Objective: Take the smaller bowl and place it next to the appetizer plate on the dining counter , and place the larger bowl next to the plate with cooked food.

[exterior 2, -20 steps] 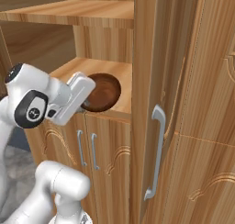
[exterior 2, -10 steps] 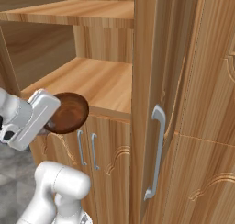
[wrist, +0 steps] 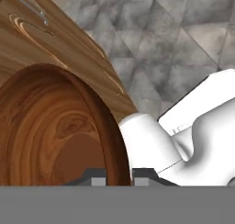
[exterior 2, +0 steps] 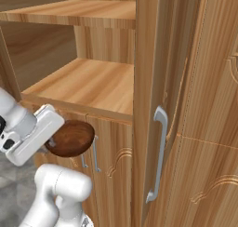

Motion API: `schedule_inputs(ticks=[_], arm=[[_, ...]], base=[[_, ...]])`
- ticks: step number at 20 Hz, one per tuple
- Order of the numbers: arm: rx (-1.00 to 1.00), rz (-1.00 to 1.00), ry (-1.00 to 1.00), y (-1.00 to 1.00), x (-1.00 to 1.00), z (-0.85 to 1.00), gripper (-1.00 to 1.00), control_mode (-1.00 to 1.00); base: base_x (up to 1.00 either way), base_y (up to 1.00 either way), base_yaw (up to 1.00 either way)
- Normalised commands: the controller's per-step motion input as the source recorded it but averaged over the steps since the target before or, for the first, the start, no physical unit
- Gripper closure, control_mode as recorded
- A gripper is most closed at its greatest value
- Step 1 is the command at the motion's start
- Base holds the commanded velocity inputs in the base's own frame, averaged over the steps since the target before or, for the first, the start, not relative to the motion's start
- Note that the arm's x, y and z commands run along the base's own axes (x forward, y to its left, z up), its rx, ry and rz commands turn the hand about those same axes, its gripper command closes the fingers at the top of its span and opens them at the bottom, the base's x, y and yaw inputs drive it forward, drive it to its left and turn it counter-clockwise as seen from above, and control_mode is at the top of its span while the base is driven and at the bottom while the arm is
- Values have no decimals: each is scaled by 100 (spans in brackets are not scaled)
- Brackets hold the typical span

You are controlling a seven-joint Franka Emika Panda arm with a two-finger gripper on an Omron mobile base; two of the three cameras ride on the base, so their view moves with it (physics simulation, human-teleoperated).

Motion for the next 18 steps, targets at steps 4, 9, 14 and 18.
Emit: schedule_inputs(ticks=[4,9,14,18], arm=[[-8,4,0,0,0,-31,100,100],[0,0,0,0,0,0,100,100],[0,0,0,0,0,0,100,100],[0,0,0,0,0,0,100,100]], base=[[-18,0,13],[-90,0,54],[-34,0,69],[-14,0,75]])
